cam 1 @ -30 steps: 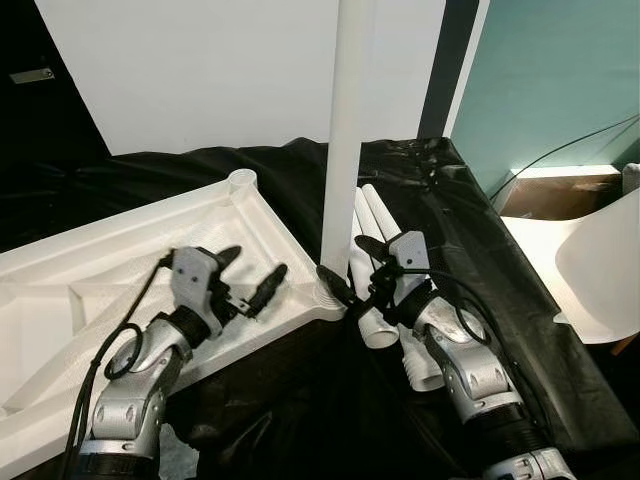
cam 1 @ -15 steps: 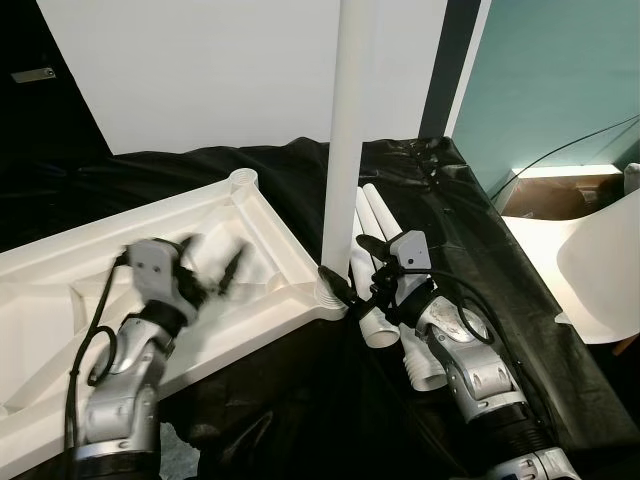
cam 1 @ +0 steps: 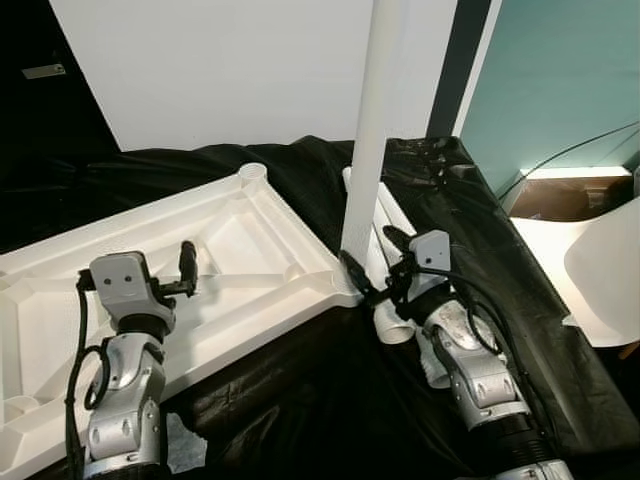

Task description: Building children table

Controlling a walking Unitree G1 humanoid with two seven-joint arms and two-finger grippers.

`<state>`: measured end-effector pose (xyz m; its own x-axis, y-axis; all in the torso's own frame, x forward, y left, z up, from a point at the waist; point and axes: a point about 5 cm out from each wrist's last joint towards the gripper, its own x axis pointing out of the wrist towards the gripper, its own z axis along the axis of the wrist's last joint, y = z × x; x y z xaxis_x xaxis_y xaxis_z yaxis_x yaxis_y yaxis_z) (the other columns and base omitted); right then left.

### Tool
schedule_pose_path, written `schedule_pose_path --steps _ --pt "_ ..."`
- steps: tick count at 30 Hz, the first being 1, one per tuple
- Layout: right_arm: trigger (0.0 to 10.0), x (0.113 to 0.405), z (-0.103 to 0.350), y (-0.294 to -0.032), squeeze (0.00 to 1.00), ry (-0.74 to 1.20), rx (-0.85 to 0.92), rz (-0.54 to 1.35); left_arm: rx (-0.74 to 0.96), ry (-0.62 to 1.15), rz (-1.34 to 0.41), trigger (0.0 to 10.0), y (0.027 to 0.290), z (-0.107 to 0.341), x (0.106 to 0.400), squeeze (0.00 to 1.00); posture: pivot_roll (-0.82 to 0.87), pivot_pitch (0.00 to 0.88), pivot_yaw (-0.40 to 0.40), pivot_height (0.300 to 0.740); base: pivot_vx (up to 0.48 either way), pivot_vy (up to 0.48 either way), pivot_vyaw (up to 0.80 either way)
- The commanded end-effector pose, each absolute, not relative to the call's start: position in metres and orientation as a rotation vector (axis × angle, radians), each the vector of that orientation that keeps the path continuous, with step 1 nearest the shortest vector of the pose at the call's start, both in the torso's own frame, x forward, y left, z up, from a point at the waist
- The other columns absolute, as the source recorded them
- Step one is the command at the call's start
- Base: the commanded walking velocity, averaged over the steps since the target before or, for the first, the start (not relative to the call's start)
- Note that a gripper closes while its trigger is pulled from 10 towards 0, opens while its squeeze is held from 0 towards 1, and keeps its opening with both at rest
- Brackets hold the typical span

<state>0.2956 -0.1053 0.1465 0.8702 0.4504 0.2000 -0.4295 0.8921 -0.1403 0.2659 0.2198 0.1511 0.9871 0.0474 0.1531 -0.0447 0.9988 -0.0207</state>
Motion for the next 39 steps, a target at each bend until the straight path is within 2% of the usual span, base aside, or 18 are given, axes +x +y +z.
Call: schedule_pose_path --steps 1,5,11,18,31,39 --pt "10.0 0.297 0.151 -0.113 0.00 -0.245 -0.086 0.441 0.000 -0.147 0.046 10.0 0.218 0.151 0.266 0.00 0.07 0.000 0.013 0.740 0.000 0.000 0.00" --pt "10.0 0.290 0.140 -0.097 0.00 -0.170 -0.094 0.614 0.014 -0.148 0.056 10.0 0.217 0.152 0.267 0.00 0.07 0.000 0.014 0.740 0.000 0.000 0.00" --pt "10.0 0.288 0.132 -0.092 0.00 -0.090 -0.102 0.778 0.053 -0.155 0.045 10.0 0.218 0.155 0.269 0.00 0.06 0.000 0.019 0.740 0.000 0.000 0.00" --pt "10.0 0.299 0.142 -0.100 0.00 -0.102 -0.132 0.797 0.121 -0.162 -0.008 10.0 0.209 0.156 0.271 0.00 0.06 0.000 0.018 0.740 0.000 0.000 0.00" --pt "10.0 0.293 0.140 -0.101 0.00 -0.089 -0.125 0.813 0.187 -0.160 -0.056 10.0 0.203 0.155 0.270 0.00 0.07 0.000 0.009 0.740 0.000 0.000 0.00" --pt "10.0 0.303 0.145 -0.103 0.00 -0.097 -0.142 0.817 0.194 -0.163 -0.109 10.0 0.199 0.155 0.270 0.00 0.08 0.000 0.003 0.740 0.000 0.000 0.00"
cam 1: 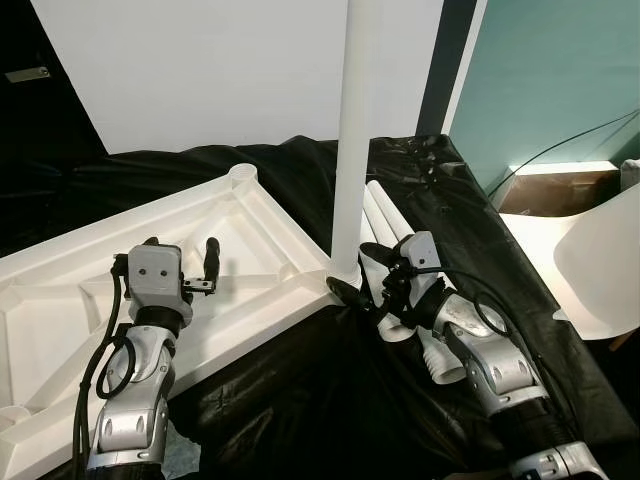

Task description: Building children table

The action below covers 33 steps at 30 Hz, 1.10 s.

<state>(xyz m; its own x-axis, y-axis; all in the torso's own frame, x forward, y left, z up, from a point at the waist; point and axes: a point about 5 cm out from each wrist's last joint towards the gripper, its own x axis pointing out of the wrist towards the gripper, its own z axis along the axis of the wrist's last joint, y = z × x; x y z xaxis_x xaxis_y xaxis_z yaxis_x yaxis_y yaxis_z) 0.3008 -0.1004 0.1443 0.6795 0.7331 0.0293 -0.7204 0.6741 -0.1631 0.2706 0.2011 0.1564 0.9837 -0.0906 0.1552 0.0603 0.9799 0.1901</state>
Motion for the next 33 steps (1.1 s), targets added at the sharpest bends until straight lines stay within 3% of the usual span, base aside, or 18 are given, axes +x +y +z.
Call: schedule_pose_path --steps 1,14,33 --pt "10.0 0.303 0.145 -0.103 0.00 -0.097 -0.143 0.818 0.192 -0.163 -0.109 10.0 0.199 0.155 0.270 0.00 0.08 0.000 0.003 0.740 0.000 0.000 0.00" --pt "10.0 0.295 0.137 -0.097 0.00 -0.088 -0.132 0.818 0.138 -0.163 -0.055 10.0 0.199 0.151 0.267 0.00 0.10 0.000 -0.021 0.740 0.000 0.000 0.00" --pt "10.0 0.308 0.143 -0.087 0.00 -0.119 -0.106 0.786 0.107 -0.166 -0.067 10.0 0.193 0.151 0.271 0.00 0.11 0.000 -0.032 0.740 0.000 0.000 0.00"
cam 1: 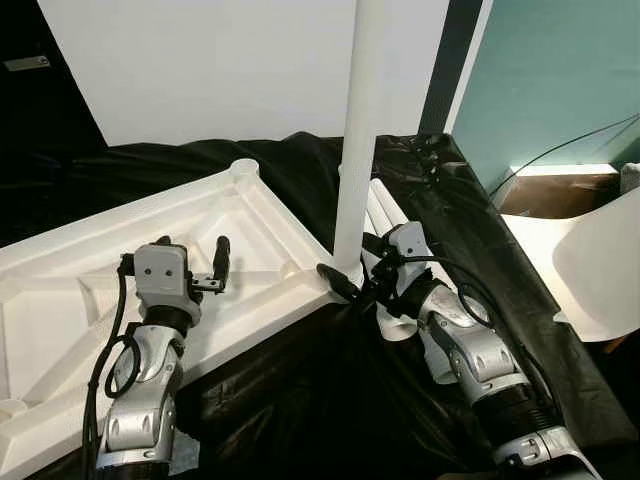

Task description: Building children table

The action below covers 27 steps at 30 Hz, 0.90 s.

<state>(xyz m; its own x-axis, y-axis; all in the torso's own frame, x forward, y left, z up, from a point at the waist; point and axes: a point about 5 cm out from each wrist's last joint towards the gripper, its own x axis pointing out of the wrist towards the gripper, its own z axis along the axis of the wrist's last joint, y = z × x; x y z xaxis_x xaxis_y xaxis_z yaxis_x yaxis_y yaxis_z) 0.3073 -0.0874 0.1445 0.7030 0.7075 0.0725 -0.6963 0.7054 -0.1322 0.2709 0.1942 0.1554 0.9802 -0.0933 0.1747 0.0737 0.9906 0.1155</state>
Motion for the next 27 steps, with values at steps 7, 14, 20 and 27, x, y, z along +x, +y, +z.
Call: schedule_pose_path --steps 7,14,20,27 --pt "10.0 0.3075 0.1419 -0.0854 0.00 -0.118 -0.104 0.790 0.107 -0.163 -0.071 10.0 0.1922 0.1505 0.2704 0.00 0.11 0.000 -0.032 0.740 0.000 0.000 0.00" --pt "10.0 0.3090 0.1424 -0.0859 0.00 -0.124 -0.110 0.786 0.116 -0.161 -0.094 10.0 0.1895 0.1507 0.2724 0.00 0.10 0.000 -0.028 0.740 0.000 0.000 0.00" --pt "10.0 0.3088 0.1422 -0.0854 0.00 -0.125 -0.111 0.788 0.118 -0.162 -0.096 10.0 0.1891 0.1512 0.2732 0.00 0.10 0.000 -0.026 0.740 0.000 0.000 0.00" --pt "10.0 0.3088 0.1418 -0.0850 0.00 -0.127 -0.109 0.786 0.118 -0.160 -0.097 10.0 0.1884 0.1506 0.2731 0.00 0.10 0.000 -0.028 0.740 0.000 0.000 0.00"
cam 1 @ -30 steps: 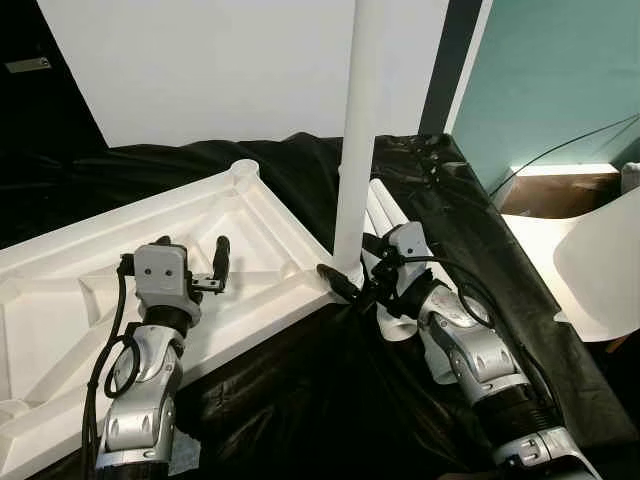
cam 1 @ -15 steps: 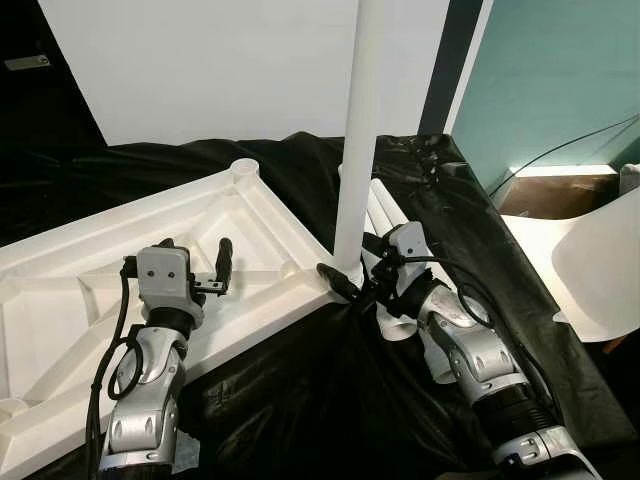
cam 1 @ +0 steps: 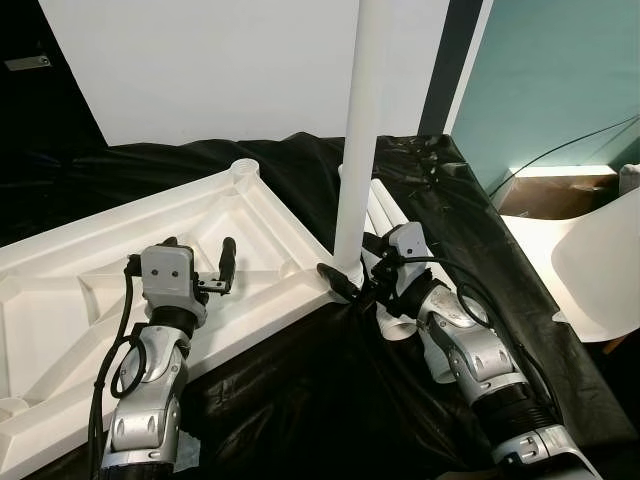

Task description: Building children table

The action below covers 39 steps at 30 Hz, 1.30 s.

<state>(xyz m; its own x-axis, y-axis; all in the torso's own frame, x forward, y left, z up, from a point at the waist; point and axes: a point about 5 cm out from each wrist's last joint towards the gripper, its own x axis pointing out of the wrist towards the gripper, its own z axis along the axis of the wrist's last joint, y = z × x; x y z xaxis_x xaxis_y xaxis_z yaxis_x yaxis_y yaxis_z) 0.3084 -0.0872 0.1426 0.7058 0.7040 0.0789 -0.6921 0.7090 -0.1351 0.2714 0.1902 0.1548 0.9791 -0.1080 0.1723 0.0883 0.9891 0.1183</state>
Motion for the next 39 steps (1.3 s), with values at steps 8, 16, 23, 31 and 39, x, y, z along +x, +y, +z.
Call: schedule_pose_path --steps 8,16,23,31,39 --pt "10.0 0.308 0.142 -0.084 0.00 -0.125 -0.106 0.794 0.119 -0.166 -0.088 10.0 0.191 0.152 0.273 0.00 0.10 0.000 -0.041 0.740 0.000 0.000 0.00" --pt "10.0 0.309 0.145 -0.081 0.00 -0.128 -0.107 0.803 0.113 -0.167 -0.079 10.0 0.189 0.151 0.273 0.00 0.09 0.000 -0.053 0.740 0.000 0.000 0.00" --pt "10.0 0.312 0.144 -0.084 0.00 -0.122 -0.115 0.803 0.105 -0.171 -0.082 10.0 0.184 0.150 0.273 0.00 0.10 0.000 -0.060 0.740 0.000 0.000 0.00" --pt "10.0 0.312 0.147 -0.080 0.00 -0.133 -0.095 0.802 0.109 -0.169 -0.095 10.0 0.182 0.150 0.273 0.00 0.09 0.000 -0.043 0.740 0.000 0.000 0.00" --pt "10.0 0.309 0.146 -0.083 0.00 -0.134 -0.098 0.782 0.117 -0.149 -0.129 10.0 0.179 0.146 0.275 0.00 0.07 0.000 -0.033 0.740 0.000 0.000 0.00"
